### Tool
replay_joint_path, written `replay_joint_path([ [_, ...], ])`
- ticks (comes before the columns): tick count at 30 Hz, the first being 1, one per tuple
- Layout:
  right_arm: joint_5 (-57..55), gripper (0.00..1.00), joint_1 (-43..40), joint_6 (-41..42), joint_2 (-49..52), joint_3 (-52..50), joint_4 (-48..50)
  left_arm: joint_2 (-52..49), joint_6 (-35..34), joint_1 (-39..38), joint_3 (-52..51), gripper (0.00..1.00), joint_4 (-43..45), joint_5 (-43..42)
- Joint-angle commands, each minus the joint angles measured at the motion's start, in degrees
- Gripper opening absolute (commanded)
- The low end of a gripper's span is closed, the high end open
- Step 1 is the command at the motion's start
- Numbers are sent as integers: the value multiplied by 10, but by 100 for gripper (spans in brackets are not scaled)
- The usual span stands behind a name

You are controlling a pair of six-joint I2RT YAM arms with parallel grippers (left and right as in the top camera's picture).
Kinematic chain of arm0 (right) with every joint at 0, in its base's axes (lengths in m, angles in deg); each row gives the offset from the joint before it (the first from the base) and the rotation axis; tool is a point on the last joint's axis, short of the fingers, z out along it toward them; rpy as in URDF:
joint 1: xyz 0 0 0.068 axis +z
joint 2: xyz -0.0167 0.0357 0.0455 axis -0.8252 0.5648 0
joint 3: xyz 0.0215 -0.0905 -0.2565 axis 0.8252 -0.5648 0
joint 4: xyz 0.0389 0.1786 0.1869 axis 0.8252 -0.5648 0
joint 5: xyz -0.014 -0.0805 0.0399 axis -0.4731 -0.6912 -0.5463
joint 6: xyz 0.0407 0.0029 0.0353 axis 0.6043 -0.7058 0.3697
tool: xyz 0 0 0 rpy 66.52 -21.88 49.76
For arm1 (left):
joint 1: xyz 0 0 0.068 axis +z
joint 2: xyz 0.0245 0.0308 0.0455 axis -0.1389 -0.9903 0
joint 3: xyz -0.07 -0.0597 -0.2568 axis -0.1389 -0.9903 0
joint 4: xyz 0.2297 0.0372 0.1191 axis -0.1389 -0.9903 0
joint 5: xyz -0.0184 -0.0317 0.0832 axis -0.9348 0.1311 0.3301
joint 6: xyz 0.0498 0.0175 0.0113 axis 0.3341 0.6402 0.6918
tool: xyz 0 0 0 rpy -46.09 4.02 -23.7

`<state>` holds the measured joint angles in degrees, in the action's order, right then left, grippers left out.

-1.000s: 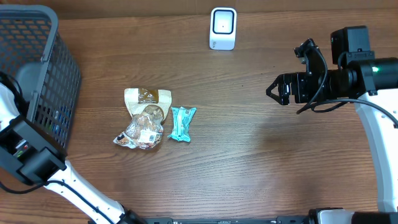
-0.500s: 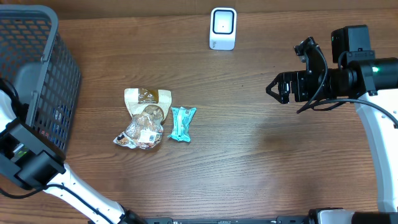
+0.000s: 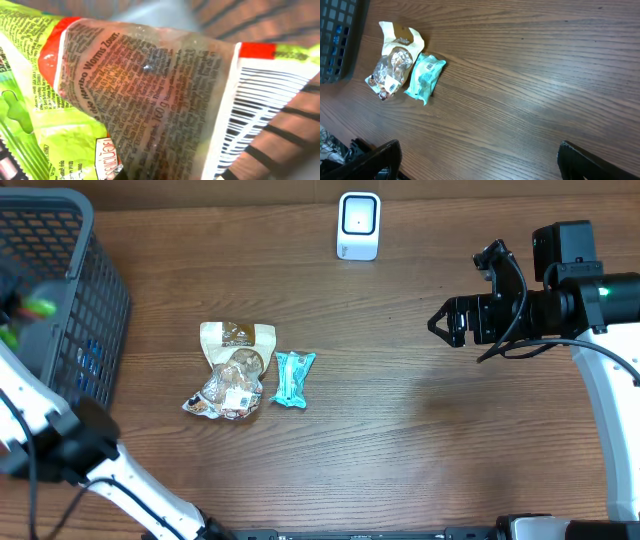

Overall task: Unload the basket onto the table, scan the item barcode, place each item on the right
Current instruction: 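Reach back into the basket and grasp the green Haribo bag, then carry the green Haribo bag out and drop it on the pile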

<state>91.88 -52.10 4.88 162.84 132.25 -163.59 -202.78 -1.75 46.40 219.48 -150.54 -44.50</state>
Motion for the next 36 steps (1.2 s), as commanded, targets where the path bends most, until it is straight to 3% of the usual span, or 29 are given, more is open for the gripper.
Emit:
replay_joint_path([
  [1,1,100,2,2,-3,14,1,118,16,-28,58,4,-7,-19],
  [7,1,100,2,2,-3,14,3,208,56,-121,52,4,-26,-46],
  [9,1,100,2,2,-3,14,3,229,82,-220,11,4,-26,-58],
  [12,0,100,2,2,-3,14,1,235,96,-306,-53,4,-26,-42],
  [19,0,100,2,2,-3,10,12,228,64,-440,-329,4,-19,10],
  [26,0,100,2,2,-3,10,17,225,67,-509,-599,7,103,-42],
  [27,0,100,2,2,-3,10,16,225,66,-514,-622,13,116,-44],
  [28,0,100,2,2,-3,10,16,225,66,-519,-641,26,126,-44],
  [30,1,100,2,2,-3,10,16,225,67,-523,-662,83,140,-39],
  [31,1,100,2,2,-3,10,16,225,67,-523,-664,94,142,-38],
  [33,1,100,2,2,-3,10,16,226,67,-521,-660,99,146,-37],
  [36,1,100,2,2,-3,10,16,228,72,-504,-615,94,128,-35],
])
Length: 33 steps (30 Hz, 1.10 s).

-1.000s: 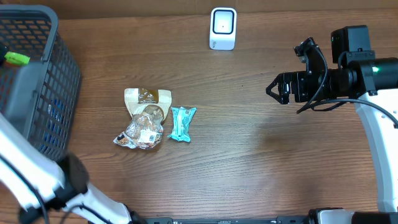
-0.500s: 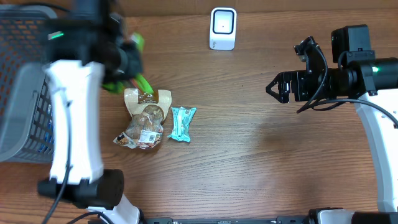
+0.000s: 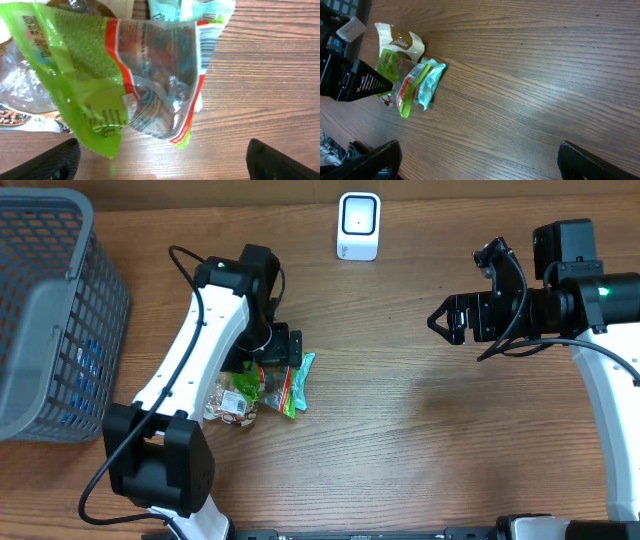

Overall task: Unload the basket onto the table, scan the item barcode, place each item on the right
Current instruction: 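Carry the green Haribo bag out and drop it on the pile, then reach into the basket and grasp the blue Mondelez packet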

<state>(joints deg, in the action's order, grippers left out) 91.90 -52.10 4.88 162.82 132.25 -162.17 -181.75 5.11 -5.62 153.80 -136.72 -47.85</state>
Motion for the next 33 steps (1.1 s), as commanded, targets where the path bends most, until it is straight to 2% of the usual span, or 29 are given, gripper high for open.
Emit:
replay_joint_path([
  [1,0,100,2,2,-2,10,1,17,5,25,71,92,-24,4],
  [4,0,100,2,2,-2,10,-1,17,5,59,191,88,-74,30],
  [8,1,100,2,2,-2,10,-2,17,-23,134,382,98,-116,107],
  [10,8,100,2,2,-2,10,-2,17,-44,190,459,100,-126,130],
  [14,15,100,2,2,-2,10,-3,17,-79,316,517,100,-132,128],
  [20,15,100,2,0,-2,0,3,12,-84,488,457,100,-129,110],
  [23,15,100,2,-1,1,-1,4,12,-83,574,332,100,-52,71],
  [27,15,100,2,-1,3,-1,4,11,-68,614,227,100,34,30],
  [33,15,100,2,0,3,-1,15,-5,-34,619,101,100,155,21],
])
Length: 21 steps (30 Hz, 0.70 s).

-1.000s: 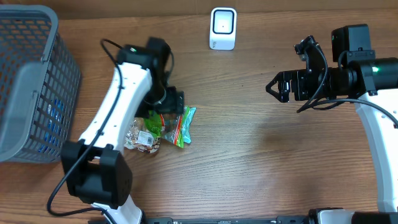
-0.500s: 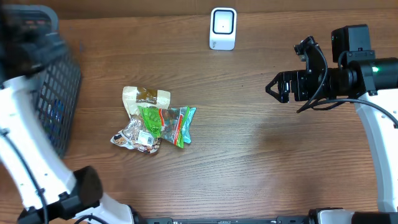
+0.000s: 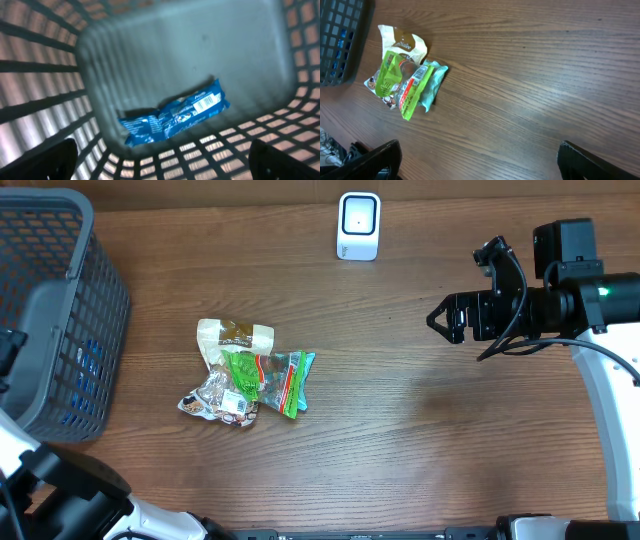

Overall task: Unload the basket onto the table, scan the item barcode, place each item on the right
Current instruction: 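Reach into the basket and grasp the blue Mondelez packet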

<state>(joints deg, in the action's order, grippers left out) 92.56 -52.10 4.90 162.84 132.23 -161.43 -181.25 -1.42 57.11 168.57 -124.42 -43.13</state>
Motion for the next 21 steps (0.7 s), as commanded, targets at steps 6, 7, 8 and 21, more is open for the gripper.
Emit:
replay_joint_path([
  [6,9,100,2,0,3,0,12,-61,86,-24,-99,100,93,-40],
  [7,9,100,2,0,3,0,11,-73,91,-26,-99,100,96,-37],
  [8,9,100,2,0,3,0,11,-85,96,-28,-99,100,97,-37],
  [21,9,100,2,2,3,0,12,-224,154,-42,-99,66,111,-39],
])
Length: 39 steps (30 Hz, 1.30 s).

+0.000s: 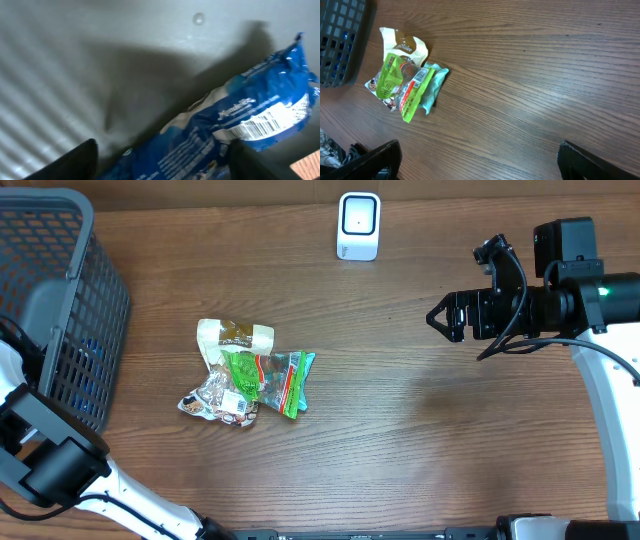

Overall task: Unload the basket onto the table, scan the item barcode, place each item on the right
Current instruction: 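Reach into the basket and grasp the blue Mondelez packet, then carry the blue packet out and set it on the table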

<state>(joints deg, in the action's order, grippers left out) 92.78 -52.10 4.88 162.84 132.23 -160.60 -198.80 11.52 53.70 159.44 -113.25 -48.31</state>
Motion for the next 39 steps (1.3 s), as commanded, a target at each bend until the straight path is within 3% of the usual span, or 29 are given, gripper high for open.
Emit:
replay_joint_path([
  [1,7,100,2,2,3,0,3,-52,24,-9,-8,57,0,13],
  [4,7,100,2,2,3,0,3,-59,24,-9,-8,17,0,14],
  [6,7,100,2,2,3,0,3,-59,24,-7,-7,4,0,14],
  [10,7,100,2,2,3,0,3,-59,21,-6,2,4,-10,14],
  [14,7,100,2,2,3,0,3,-54,-25,-3,47,4,-42,14],
  [24,7,100,2,19,3,0,15,-8,-73,8,266,4,-156,13],
  [31,7,100,2,19,3,0,22,61,-67,2,317,4,-174,-46],
  [39,7,100,2,19,3,0,23,188,1,-42,320,4,-155,-148],
])
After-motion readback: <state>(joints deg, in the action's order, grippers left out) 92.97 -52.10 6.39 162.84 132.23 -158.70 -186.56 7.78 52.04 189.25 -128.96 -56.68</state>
